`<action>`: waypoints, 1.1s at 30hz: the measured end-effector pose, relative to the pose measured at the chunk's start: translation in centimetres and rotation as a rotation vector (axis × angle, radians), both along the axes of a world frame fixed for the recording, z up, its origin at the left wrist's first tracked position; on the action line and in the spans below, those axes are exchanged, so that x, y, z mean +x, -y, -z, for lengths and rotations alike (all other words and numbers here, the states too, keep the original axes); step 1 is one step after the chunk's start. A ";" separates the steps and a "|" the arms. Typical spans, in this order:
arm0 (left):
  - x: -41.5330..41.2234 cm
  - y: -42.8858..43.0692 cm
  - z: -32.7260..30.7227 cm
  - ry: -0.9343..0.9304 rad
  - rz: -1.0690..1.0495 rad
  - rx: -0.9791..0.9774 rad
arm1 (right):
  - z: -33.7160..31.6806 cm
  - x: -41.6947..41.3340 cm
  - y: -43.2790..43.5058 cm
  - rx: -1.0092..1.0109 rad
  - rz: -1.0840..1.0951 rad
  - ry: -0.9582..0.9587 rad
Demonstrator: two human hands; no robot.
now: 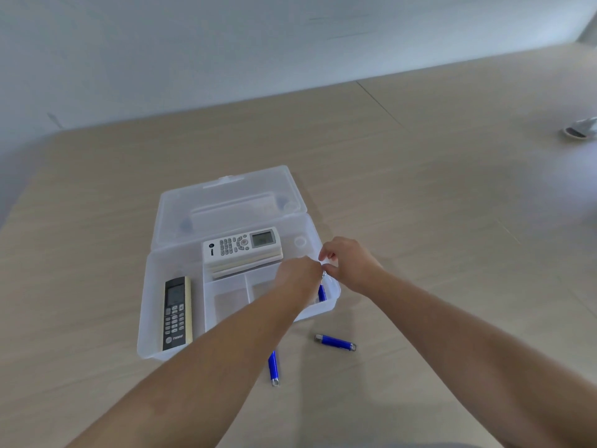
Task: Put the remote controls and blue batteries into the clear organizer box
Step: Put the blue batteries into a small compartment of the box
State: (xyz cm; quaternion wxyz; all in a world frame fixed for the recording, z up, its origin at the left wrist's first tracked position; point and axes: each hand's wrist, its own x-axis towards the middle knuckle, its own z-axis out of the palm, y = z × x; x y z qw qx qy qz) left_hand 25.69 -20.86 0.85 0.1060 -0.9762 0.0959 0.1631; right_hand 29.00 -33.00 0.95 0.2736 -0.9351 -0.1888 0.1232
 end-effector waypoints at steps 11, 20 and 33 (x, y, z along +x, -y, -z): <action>0.5 -0.7 1.7 -0.087 -0.169 -0.092 | 0.2 0.1 0.1 0.042 0.018 -0.007; 0.5 -0.6 1.8 -0.106 -0.258 -0.151 | 0.2 0.0 0.1 0.099 0.095 -0.081; -3.2 -2.9 -2.9 0.174 -0.301 -0.498 | -1.9 -2.2 1.0 0.060 0.142 0.034</action>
